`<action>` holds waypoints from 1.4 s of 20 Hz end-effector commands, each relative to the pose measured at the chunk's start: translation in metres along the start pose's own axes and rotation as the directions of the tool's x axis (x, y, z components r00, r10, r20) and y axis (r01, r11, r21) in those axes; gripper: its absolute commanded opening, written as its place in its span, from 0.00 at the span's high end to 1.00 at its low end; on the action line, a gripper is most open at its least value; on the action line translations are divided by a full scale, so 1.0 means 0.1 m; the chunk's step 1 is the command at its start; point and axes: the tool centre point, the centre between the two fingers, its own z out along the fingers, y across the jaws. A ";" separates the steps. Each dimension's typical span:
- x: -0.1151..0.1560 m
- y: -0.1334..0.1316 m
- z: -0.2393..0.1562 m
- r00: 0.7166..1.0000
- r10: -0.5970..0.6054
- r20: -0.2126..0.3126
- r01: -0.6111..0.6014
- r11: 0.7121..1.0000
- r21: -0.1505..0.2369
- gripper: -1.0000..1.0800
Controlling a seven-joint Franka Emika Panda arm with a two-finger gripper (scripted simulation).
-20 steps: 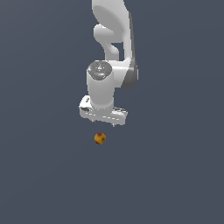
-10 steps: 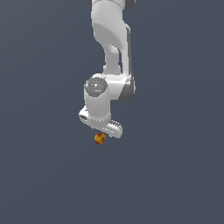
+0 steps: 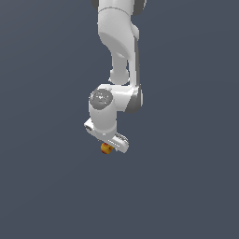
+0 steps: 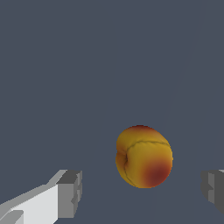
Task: Pick up the object and move it to a goal position.
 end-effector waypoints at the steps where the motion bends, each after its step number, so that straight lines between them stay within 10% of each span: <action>1: 0.00 0.00 0.00 1.000 0.000 0.000 0.000 1.000 0.000 0.04; 17: 0.01 0.00 0.50 1.000 0.005 -0.001 -0.005 1.000 0.001 0.04; 18: 0.01 0.00 0.50 1.000 0.005 -0.001 -0.005 1.000 0.001 1.00; 28: 0.01 0.00 0.50 1.000 0.006 -0.001 -0.006 1.000 0.001 1.00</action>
